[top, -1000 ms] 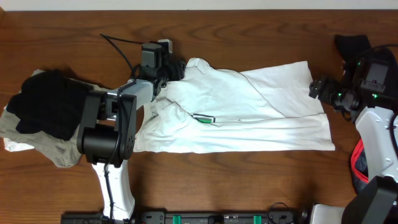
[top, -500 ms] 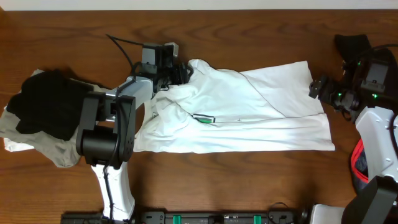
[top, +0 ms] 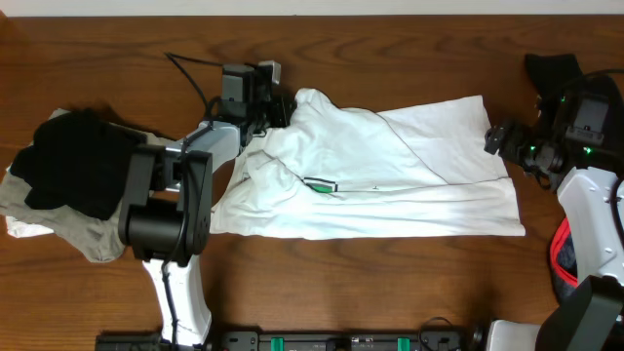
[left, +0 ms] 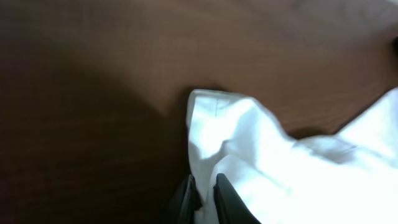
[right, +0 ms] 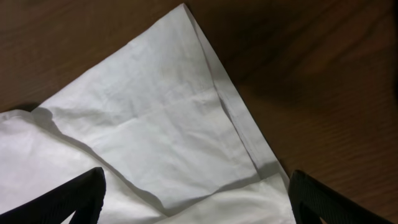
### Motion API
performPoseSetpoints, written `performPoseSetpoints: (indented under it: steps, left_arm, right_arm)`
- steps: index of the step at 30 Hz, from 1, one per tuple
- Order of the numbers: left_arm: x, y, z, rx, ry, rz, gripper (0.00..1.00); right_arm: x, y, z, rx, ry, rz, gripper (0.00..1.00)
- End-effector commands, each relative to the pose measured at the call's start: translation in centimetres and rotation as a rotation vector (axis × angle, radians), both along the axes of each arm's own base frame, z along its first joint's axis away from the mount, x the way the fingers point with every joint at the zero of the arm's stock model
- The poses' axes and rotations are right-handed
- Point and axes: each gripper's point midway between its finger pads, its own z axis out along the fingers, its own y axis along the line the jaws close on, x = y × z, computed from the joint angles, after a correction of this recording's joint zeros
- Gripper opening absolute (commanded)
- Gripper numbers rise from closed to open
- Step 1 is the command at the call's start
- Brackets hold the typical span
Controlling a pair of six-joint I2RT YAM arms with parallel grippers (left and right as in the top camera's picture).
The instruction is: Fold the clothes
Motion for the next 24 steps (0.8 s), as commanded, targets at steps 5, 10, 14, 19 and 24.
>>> performPoseSetpoints:
  steps: [5,10,14,19,24]
  left_arm:
    - [0.4,-0.1,10.8,-0.032,-0.207,-0.013,0.12]
    - [-0.9,0.1,9.8,-0.018,-0.127,-0.013,0.12]
    - [-1.5,0.6,8.5,0.037,-0.099,-0.027,0.13]
    - [-1.1,0.9,8.3,0.069,-0.114,-0.012,0.13]
    - [-0.7,1.1,7.6,0.087,-0.095,0.027,0.16]
  right_arm:
    - [0.9,0.4,-0.9,-0.002,-0.001,0.029,0.91]
    - [1.9,0.9,-2.6,0.001,0.012,0.048,0.91]
    - [2.2,1.3,-4.8,0.012,0.053,0.059,0.91]
    - [2.0,1.8,-6.8,0.025,0.104,0.07,0.91]
    - [2.4,1.7,-7.0,0.022,0.096,0.069,0.91]
